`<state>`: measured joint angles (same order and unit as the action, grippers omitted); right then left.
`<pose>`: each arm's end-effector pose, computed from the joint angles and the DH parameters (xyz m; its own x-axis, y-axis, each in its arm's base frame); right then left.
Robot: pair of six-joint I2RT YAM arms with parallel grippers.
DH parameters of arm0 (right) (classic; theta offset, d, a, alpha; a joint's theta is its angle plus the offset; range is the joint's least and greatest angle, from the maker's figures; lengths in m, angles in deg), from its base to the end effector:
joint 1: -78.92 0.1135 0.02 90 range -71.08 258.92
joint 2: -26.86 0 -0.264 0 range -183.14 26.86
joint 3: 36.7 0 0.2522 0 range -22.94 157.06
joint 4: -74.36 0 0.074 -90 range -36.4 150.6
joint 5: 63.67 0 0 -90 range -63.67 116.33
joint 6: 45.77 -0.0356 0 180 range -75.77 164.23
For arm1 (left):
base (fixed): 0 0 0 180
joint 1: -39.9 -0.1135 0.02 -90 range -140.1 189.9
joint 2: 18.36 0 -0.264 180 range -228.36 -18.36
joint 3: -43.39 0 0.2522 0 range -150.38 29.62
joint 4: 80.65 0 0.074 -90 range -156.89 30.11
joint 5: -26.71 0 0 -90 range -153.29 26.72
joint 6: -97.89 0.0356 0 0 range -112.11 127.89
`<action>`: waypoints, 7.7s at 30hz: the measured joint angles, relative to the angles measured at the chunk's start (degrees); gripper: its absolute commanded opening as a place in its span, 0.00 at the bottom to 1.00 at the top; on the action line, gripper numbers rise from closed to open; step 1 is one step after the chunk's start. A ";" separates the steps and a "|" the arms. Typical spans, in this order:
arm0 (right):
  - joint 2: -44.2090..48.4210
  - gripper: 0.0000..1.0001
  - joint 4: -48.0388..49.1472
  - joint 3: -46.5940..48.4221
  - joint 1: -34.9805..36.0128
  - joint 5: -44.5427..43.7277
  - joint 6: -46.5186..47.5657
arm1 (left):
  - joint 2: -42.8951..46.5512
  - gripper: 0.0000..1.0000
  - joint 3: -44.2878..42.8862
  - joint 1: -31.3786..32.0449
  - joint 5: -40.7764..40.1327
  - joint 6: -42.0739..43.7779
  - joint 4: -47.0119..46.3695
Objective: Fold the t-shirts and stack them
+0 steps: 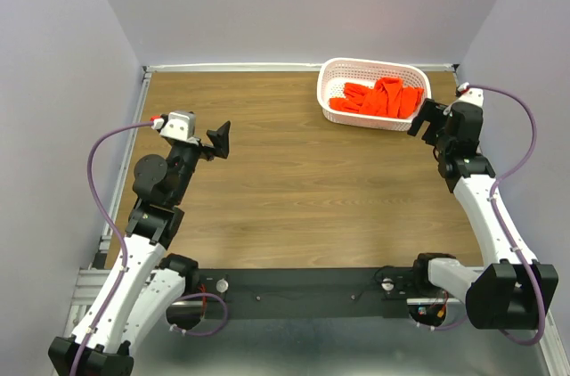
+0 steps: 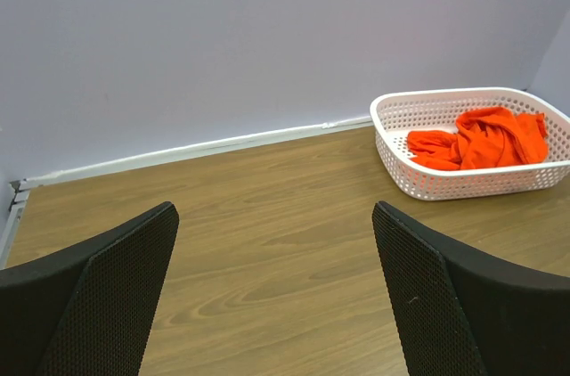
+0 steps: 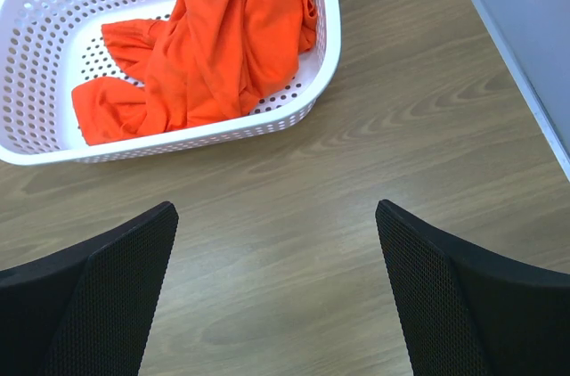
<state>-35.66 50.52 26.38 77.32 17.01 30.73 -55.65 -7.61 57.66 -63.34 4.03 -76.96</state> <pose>0.2504 -0.0128 0.3070 -0.3430 0.2400 -0.9081 0.2636 0.9525 0.1522 0.1552 -0.0497 0.3523 0.1448 -0.1171 -0.9825 0.3147 0.9469 -0.0664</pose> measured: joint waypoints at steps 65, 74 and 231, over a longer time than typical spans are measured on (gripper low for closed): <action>-29.94 0.93 0.61 21.38 -3.39 23.98 6.25 | -78.58 0.85 -58.36 21.09 10.54 -20.04 -10.16; -56.48 0.80 -3.54 44.65 -3.21 26.49 6.05 | -45.97 0.88 -42.62 13.31 5.86 -14.29 -8.50; -11.69 1.00 -13.46 17.51 4.46 48.76 23.85 | -41.70 0.68 -19.93 23.63 2.93 -37.79 -2.01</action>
<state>-47.36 37.05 43.89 81.77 65.77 54.58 -97.36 -27.54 81.28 -60.41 -33.76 -78.97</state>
